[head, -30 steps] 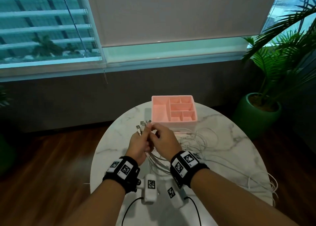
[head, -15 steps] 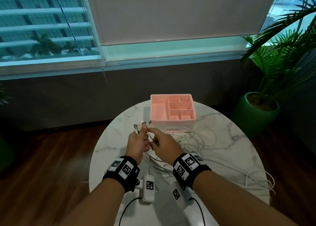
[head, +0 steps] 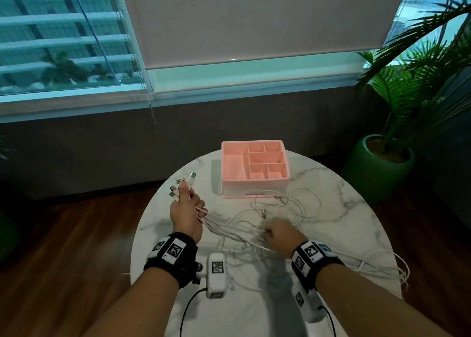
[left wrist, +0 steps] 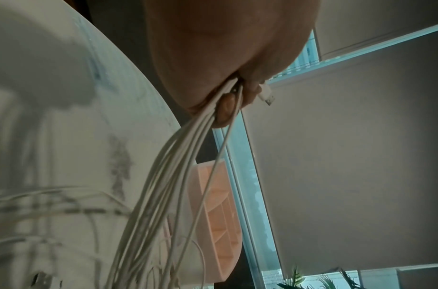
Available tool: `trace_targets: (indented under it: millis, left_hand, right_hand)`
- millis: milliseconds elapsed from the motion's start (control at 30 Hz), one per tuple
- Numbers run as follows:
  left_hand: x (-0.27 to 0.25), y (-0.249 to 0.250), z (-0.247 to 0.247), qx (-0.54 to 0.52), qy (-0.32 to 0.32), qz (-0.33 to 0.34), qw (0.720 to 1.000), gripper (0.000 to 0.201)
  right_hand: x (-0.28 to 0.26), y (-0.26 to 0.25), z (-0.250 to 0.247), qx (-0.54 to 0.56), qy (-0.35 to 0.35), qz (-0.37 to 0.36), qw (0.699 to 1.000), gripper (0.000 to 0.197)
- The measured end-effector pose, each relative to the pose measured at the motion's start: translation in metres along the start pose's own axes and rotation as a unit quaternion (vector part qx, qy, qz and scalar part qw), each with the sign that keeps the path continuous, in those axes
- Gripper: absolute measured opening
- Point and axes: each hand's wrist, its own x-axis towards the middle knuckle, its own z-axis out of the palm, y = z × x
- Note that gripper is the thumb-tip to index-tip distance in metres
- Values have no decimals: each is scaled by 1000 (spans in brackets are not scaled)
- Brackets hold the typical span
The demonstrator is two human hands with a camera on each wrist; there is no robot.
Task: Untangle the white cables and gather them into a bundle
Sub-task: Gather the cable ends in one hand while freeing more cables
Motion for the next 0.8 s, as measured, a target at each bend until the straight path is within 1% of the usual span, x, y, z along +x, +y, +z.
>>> trace_targets:
  millis: [67,133,200,267,333,400,500,600,667,700,800]
  left_hand:
    - [1,1,-1,-4,3,5,1000,37]
    - [2,0,-2,-7,0,8,1000,39]
    - [1,-2,-1,-19,-13,5,1000,40]
    - [-1,-3,2,-22,-34,-5,999,41]
    - [-4,-1,6,-2,-53,-7,999,42]
    - [-5,0,9,37,-73,-1,997,42]
    - [-6,-2,11,84,-96,20,992,42]
    - [-8,-2,16,100,-102,36,989,41]
    - [-8,2,20,99,-106,45,988,41]
    - [-9,3,21,101,-113,52,987,41]
    - [-10,6,20,118,-156,82,977,42]
  right_hand:
    - [2,19,-1,-29,12,54,998,21]
    - [4,27,-7,-19,46,74,996,22]
    - [9,24,-20,19,79,80,993,22]
    - [13,14,-40,86,93,81,989,24]
    - [15,-5,-66,145,98,59,983,26]
    - [16,-30,-95,222,107,14,969,22]
    - [18,-70,-140,343,135,-49,928,18]
    - [18,-106,-170,404,149,-123,894,17]
    - [16,-122,-172,405,138,-158,890,18]
    - [16,-126,-168,395,128,-161,895,18]
    - [18,-126,-148,362,94,-128,919,14]
